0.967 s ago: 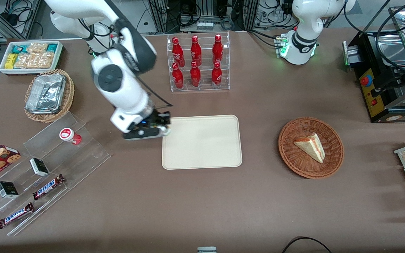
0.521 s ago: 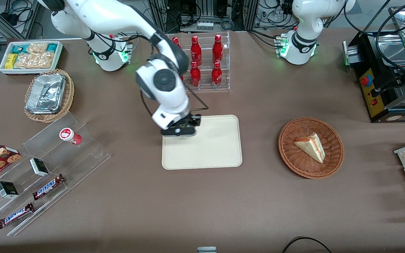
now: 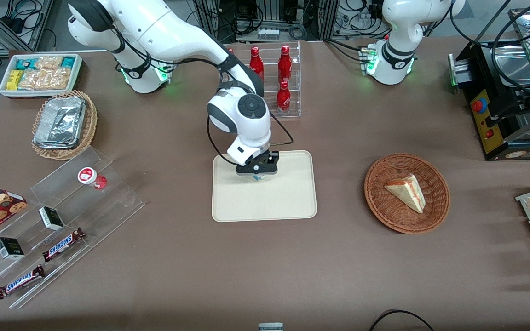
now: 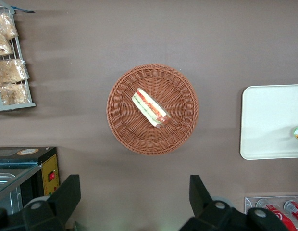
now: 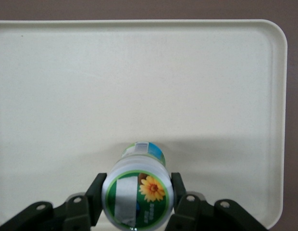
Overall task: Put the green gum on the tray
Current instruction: 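Lower the gum bottle onto the tray and open the right gripper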
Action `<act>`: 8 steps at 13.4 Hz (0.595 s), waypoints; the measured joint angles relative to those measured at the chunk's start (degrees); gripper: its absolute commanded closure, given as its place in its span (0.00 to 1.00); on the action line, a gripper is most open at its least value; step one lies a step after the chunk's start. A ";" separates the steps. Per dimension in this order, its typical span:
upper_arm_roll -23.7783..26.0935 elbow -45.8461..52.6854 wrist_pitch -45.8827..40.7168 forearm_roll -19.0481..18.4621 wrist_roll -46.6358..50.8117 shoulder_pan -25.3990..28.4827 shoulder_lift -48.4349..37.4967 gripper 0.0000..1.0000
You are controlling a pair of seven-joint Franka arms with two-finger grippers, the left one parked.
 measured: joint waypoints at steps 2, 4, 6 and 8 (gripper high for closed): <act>-0.12 0.73 1.06 -0.42 0.19 0.00 1.01 1.00; -0.21 0.82 3.22 -0.43 0.97 0.00 1.44 1.00; -0.21 0.83 4.13 -0.43 1.76 0.00 2.10 1.00; -0.21 0.83 4.39 -0.43 1.94 0.00 2.66 0.73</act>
